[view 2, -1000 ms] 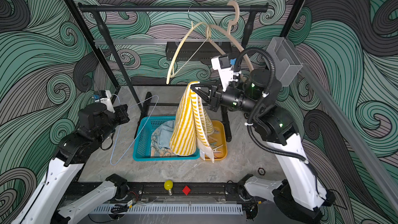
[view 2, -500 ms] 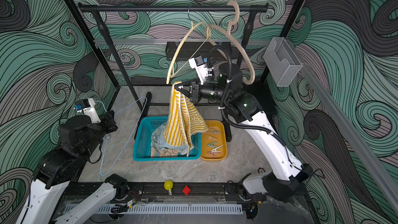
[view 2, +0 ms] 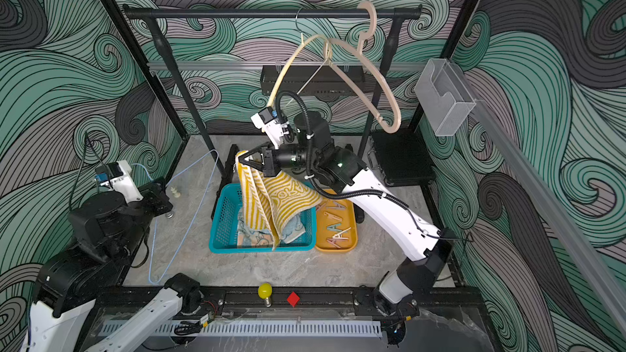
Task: Remove the clothespins securing towels to the hanger
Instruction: Place the towel in the basket.
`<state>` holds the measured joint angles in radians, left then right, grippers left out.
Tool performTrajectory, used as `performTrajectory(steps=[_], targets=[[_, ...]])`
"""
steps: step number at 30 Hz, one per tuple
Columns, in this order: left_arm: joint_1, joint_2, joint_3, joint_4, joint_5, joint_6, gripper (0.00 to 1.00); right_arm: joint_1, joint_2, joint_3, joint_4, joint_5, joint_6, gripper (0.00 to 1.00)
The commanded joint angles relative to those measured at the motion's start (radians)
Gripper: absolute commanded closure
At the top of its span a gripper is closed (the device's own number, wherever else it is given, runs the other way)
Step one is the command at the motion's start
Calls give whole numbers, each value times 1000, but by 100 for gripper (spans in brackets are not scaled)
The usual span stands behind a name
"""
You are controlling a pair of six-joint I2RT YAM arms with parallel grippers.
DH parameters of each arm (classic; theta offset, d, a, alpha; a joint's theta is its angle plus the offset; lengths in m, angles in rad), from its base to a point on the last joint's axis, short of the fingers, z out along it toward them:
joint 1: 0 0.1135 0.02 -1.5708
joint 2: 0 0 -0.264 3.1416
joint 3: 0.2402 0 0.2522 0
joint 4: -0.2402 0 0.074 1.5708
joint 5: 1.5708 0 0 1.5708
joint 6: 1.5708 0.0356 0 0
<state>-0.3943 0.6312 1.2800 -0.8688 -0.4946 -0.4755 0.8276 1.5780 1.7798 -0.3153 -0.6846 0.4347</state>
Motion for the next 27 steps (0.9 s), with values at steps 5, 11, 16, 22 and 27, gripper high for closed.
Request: performTrajectory(steps=[5, 11, 16, 22, 27], targets=[[-1, -31, 27, -29, -50, 15, 100, 38, 95, 57, 133, -35, 62, 100], [-2, -33, 21, -27, -56, 12, 100, 70, 203, 212, 117, -30, 61, 100], [-2, -38, 12, -24, -58, 8, 100, 80, 272, 277, 97, -35, 74, 100], [-1, -44, 10, -23, -73, 14, 100, 81, 275, 201, 156, -29, 108, 100], [-1, -17, 16, -37, -58, 30, 100, 59, 194, 13, 128, 41, 55, 100]])
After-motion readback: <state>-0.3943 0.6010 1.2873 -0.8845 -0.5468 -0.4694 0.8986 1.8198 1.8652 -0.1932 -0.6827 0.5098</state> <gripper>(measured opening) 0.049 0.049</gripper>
